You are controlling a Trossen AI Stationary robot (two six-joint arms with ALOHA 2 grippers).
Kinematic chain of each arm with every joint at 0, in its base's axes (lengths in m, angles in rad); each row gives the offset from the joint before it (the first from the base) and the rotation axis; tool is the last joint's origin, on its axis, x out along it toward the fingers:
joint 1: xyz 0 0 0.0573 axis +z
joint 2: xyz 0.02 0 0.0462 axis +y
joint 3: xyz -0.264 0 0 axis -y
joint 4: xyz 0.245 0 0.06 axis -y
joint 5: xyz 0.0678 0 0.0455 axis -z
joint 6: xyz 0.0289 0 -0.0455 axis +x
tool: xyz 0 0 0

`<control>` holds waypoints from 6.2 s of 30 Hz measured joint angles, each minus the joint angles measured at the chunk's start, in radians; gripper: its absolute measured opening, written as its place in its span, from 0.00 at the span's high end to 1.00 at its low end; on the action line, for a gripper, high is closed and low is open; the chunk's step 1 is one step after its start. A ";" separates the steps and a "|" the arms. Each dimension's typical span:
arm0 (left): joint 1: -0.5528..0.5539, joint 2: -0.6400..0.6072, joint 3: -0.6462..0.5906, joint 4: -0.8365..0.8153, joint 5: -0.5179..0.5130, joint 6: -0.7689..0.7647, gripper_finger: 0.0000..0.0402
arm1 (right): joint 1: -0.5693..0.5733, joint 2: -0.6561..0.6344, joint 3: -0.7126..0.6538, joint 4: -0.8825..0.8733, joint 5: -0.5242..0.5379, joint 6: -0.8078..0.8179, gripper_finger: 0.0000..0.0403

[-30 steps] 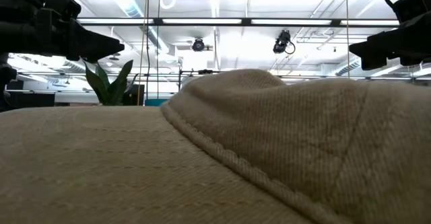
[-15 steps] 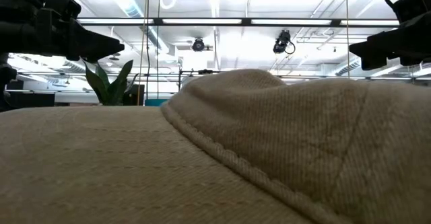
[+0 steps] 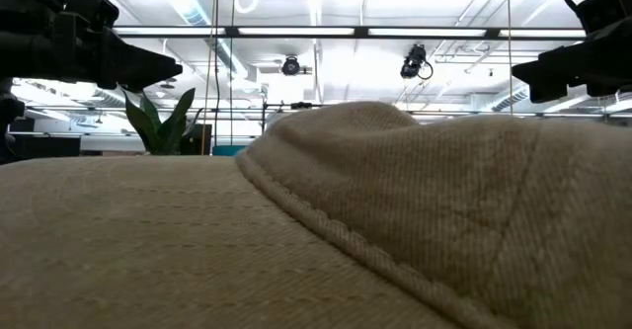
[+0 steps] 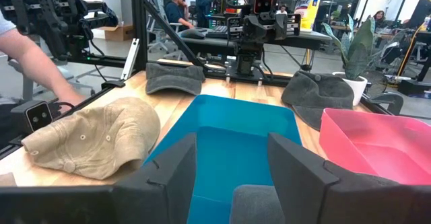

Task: Pick & Place hat
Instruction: Put the top right black cap into the blue bin

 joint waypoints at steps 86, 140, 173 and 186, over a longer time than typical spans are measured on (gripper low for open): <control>0.000 0.000 0.000 0.000 0.000 0.000 0.56 | -0.011 0.973 0.837 -0.545 0.457 -0.176 0.54; 0.000 0.000 0.000 0.000 0.000 0.000 0.56 | -0.503 1.018 0.456 -0.271 0.127 -0.303 0.96; 0.000 0.000 0.000 0.000 0.000 0.000 0.56 | 0.004 1.023 0.828 -0.194 0.309 -0.595 1.00; 0.000 0.000 0.000 -0.002 0.000 0.000 0.56 | -0.011 1.199 0.894 -0.136 0.274 -0.665 1.00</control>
